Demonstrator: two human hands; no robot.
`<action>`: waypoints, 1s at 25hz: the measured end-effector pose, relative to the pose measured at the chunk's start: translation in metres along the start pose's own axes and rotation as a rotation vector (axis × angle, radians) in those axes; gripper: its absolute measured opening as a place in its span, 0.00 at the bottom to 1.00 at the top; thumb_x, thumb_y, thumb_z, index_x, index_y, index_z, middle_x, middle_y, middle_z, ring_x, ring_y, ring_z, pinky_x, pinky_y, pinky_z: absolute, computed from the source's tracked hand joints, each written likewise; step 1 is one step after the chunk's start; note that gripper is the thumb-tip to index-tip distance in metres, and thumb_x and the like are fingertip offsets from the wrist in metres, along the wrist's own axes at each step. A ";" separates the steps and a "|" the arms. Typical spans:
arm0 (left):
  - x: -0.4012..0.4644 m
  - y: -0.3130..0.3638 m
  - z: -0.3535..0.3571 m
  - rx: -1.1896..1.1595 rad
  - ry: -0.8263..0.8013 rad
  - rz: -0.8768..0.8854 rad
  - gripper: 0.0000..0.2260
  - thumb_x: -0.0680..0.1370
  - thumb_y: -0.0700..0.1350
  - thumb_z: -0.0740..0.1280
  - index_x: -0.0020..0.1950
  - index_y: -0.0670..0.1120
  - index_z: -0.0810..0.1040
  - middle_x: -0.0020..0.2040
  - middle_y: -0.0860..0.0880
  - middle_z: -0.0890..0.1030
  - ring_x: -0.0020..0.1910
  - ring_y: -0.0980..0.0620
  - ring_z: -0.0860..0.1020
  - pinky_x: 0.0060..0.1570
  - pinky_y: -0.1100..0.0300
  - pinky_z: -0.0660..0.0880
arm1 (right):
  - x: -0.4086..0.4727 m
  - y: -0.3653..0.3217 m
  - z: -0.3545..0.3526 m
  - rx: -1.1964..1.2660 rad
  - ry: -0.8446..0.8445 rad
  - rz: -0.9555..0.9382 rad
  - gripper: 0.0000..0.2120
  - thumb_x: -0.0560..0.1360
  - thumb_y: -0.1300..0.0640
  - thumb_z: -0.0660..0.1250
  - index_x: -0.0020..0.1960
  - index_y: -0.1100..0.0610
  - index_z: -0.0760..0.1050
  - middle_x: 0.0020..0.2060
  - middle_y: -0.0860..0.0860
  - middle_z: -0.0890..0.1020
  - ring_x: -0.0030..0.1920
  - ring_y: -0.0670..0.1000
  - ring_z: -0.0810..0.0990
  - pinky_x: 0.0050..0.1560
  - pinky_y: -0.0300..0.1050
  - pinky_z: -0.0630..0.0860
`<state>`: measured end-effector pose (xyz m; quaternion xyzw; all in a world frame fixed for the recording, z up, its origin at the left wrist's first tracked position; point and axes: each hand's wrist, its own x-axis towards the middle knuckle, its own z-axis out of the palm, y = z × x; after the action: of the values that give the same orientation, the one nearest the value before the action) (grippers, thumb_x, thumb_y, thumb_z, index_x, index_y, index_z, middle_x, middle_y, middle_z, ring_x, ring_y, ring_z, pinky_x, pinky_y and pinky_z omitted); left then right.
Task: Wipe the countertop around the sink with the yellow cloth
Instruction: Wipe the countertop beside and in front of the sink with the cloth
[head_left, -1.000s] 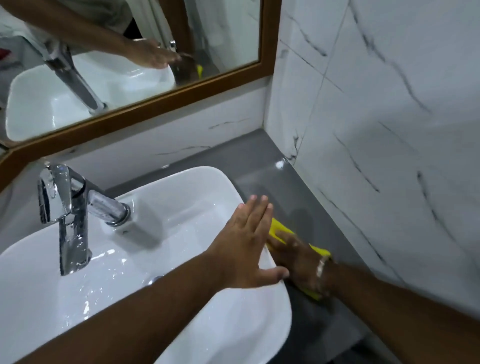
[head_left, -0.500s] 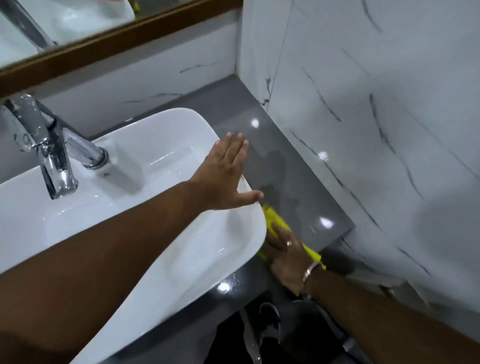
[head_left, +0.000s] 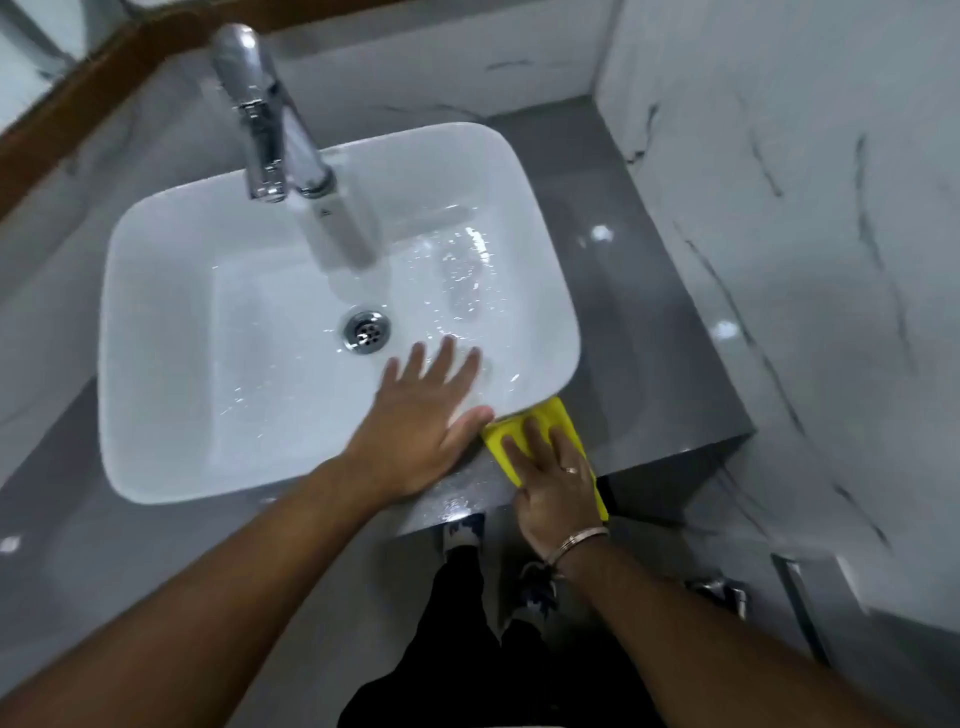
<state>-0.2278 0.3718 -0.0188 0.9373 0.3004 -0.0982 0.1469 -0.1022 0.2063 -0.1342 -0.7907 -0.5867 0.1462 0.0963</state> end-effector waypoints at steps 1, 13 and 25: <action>-0.026 -0.026 0.002 0.017 0.013 -0.089 0.36 0.76 0.69 0.38 0.78 0.51 0.52 0.79 0.43 0.55 0.76 0.37 0.54 0.72 0.37 0.52 | 0.002 0.005 -0.001 -0.045 -0.001 -0.085 0.27 0.65 0.54 0.57 0.64 0.50 0.74 0.66 0.55 0.75 0.66 0.63 0.70 0.62 0.59 0.73; -0.125 -0.165 -0.001 0.156 0.027 -0.335 0.37 0.76 0.70 0.41 0.79 0.49 0.49 0.79 0.41 0.53 0.78 0.40 0.48 0.74 0.39 0.43 | 0.005 -0.099 0.045 -0.122 -0.069 -0.051 0.30 0.66 0.56 0.57 0.67 0.58 0.70 0.67 0.62 0.72 0.69 0.67 0.66 0.69 0.67 0.60; -0.124 -0.174 0.011 0.161 0.181 -0.358 0.35 0.76 0.69 0.43 0.78 0.50 0.51 0.78 0.42 0.57 0.77 0.40 0.54 0.73 0.34 0.43 | 0.022 -0.006 0.011 -0.285 -0.134 0.361 0.33 0.69 0.50 0.44 0.74 0.52 0.57 0.73 0.59 0.64 0.74 0.63 0.57 0.71 0.63 0.55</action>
<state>-0.4311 0.4365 -0.0332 0.8827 0.4652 -0.0620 0.0244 -0.1050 0.2289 -0.1452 -0.8769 -0.4556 0.1289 -0.0831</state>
